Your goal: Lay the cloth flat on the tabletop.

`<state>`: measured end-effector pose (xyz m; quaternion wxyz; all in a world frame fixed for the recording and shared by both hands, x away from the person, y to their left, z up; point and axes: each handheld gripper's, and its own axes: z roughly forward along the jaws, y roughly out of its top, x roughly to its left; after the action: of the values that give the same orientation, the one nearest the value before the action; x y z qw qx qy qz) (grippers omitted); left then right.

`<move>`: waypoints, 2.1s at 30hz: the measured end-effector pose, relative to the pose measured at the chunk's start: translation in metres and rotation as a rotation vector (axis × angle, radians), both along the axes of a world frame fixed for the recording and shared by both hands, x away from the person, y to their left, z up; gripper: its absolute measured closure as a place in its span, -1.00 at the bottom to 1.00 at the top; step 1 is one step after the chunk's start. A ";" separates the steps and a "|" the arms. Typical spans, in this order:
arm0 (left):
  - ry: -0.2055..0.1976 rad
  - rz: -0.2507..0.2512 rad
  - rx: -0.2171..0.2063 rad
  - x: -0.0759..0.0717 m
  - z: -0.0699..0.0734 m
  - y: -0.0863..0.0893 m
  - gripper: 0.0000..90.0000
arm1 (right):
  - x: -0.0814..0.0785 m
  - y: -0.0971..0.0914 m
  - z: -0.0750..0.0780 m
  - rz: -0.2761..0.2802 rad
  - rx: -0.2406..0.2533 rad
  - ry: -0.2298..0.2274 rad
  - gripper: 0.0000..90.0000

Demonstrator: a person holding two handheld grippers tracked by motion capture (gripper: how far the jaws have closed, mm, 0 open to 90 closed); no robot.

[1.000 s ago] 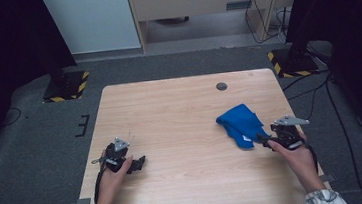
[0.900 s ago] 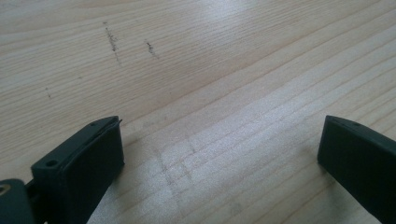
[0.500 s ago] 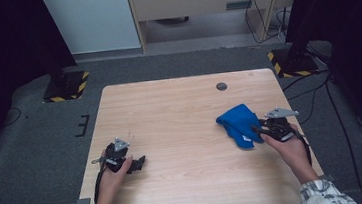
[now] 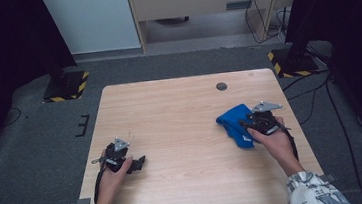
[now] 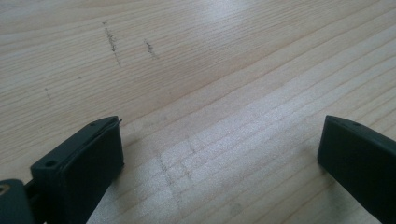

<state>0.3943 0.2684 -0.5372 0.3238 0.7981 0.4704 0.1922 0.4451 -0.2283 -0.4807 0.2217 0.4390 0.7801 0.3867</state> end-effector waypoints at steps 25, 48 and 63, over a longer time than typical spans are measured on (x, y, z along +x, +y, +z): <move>0.000 -0.001 -0.001 0.000 0.000 0.000 -1.00 | 0.021 0.029 -0.037 0.041 -0.101 0.085 0.63; 0.000 -0.002 -0.001 0.000 0.000 0.000 -1.00 | 0.000 0.035 0.011 0.102 0.063 -0.004 0.81; 0.000 -0.003 -0.001 0.000 0.000 0.000 -1.00 | -0.007 0.059 0.030 0.160 0.113 -0.030 0.82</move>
<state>0.3947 0.2686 -0.5373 0.3246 0.7986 0.4693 0.1914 0.4378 -0.1694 -0.4511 0.1764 0.3812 0.7863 0.4531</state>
